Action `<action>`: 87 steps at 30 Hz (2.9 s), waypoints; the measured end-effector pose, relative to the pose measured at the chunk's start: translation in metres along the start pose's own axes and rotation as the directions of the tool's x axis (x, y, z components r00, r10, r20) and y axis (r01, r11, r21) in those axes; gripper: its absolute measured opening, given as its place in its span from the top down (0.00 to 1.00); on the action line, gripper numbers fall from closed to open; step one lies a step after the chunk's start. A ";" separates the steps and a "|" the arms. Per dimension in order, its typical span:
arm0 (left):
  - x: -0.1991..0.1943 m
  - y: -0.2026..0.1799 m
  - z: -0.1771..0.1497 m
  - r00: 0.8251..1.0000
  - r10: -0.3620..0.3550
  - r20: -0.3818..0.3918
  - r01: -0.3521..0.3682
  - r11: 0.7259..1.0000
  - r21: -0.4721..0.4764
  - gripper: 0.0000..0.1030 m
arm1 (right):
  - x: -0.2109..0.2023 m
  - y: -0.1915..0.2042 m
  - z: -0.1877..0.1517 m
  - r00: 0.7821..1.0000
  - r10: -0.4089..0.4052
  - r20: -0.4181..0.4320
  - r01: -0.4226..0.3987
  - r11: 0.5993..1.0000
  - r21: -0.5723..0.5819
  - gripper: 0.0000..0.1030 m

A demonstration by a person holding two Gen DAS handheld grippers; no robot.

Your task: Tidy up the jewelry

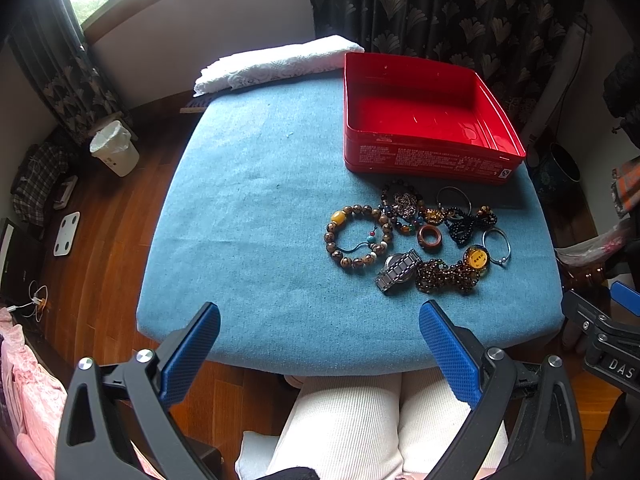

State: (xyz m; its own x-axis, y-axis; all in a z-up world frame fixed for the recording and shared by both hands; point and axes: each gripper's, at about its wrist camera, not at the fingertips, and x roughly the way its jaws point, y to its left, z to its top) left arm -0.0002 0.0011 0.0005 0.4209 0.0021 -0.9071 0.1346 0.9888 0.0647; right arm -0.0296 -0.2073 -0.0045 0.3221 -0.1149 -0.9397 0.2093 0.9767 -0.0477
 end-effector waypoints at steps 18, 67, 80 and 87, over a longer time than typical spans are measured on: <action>0.022 0.010 0.009 1.000 -0.007 -0.020 0.006 1.000 -0.024 0.06 | 0.017 0.000 0.007 0.999 0.026 -0.019 -0.027 1.000 -0.004 0.05; 0.168 -0.010 0.076 0.973 -0.107 -0.205 0.118 0.992 0.045 0.59 | 0.136 0.000 0.052 0.979 0.048 -0.200 -0.052 0.999 -0.014 0.74; 0.172 -0.003 0.081 0.978 -0.083 -0.191 0.093 0.995 0.042 0.87 | 0.148 -0.004 0.061 0.974 0.105 -0.202 -0.104 0.994 0.016 0.57; 0.171 -0.008 0.084 0.979 -0.081 -0.189 0.090 0.995 0.039 0.86 | 0.152 -0.005 0.066 0.973 0.107 -0.205 -0.105 0.994 0.022 0.53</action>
State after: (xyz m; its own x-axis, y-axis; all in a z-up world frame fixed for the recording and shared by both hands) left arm 0.1464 -0.0194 -0.1200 0.2318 -0.0498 -0.9715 0.2071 0.9783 -0.0007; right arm 0.0797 -0.2420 -0.1249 0.1469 0.0297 -0.9887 0.1945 0.9792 0.0583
